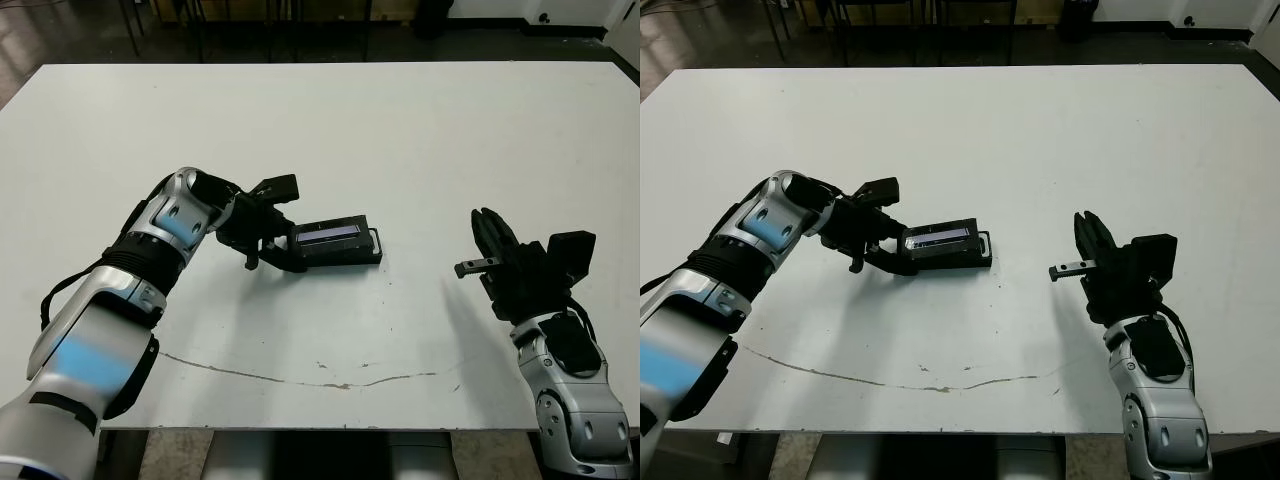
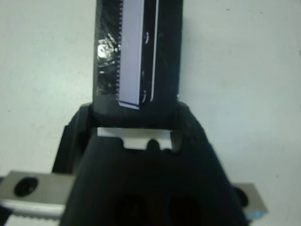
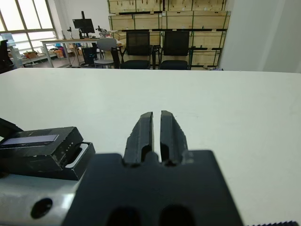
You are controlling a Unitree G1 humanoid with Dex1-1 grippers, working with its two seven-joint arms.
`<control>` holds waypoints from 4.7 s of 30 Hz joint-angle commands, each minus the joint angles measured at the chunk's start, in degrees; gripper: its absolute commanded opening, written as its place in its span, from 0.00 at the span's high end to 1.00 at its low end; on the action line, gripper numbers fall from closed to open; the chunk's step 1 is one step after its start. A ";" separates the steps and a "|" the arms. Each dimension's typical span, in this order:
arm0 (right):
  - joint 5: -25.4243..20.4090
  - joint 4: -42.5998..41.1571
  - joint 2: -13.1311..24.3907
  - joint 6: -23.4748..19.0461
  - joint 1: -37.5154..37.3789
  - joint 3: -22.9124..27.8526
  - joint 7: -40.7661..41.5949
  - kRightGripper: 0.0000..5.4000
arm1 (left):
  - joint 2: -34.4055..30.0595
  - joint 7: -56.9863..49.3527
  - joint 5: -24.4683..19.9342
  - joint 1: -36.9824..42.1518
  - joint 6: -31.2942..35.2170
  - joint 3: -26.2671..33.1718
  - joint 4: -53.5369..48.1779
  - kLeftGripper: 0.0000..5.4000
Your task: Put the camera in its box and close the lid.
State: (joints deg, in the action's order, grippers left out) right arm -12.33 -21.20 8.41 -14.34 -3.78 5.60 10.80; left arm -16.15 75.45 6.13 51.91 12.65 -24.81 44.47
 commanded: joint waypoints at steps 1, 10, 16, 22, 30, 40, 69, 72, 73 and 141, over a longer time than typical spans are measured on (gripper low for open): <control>0.17 0.51 0.48 -0.39 -0.60 0.10 0.04 1.00 | 1.35 -1.20 1.46 0.12 0.53 -0.90 2.14 0.63; 0.16 -0.06 0.96 -1.62 -0.64 0.37 -0.12 1.00 | 5.42 -2.92 2.20 1.95 -1.11 -0.66 7.71 0.63; 0.23 0.25 0.97 -0.90 -0.56 0.30 -0.03 1.00 | 7.92 -3.13 1.74 2.90 0.09 0.57 9.98 0.63; 0.49 -0.33 0.87 -1.48 -0.73 0.11 -0.37 1.00 | 8.43 -3.41 3.27 3.52 0.47 -0.18 10.37 0.63; 0.39 -0.06 0.46 -1.28 -0.73 -0.09 -0.51 1.00 | 7.24 -0.92 5.75 4.40 0.78 -2.06 10.55 0.63; -0.60 0.66 -0.07 -0.77 -0.46 -0.33 -0.18 1.00 | 5.34 0.20 7.21 4.38 -0.02 -4.07 8.35 0.63; -0.86 2.49 -0.43 1.49 -0.25 -0.84 0.31 1.00 | -5.65 1.21 6.13 -2.43 -13.10 -3.09 5.24 0.00; -0.66 2.90 -0.41 1.72 -0.04 -0.96 0.25 1.00 | -8.28 2.25 4.71 -3.86 -12.20 -1.51 2.96 0.00; -0.46 2.77 -0.40 1.45 0.01 -1.06 0.00 1.00 | -9.40 2.50 3.76 -4.61 -11.56 -0.42 1.92 0.00; 2.80 6.06 -2.83 1.94 3.01 -2.43 -3.15 1.00 | 17.38 -66.54 -1.85 -38.82 28.18 1.09 -46.53 1.00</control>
State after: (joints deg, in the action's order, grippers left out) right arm -9.00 -15.89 5.80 -12.40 0.09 2.91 7.60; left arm 2.51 7.61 4.11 16.09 37.24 -22.63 -4.83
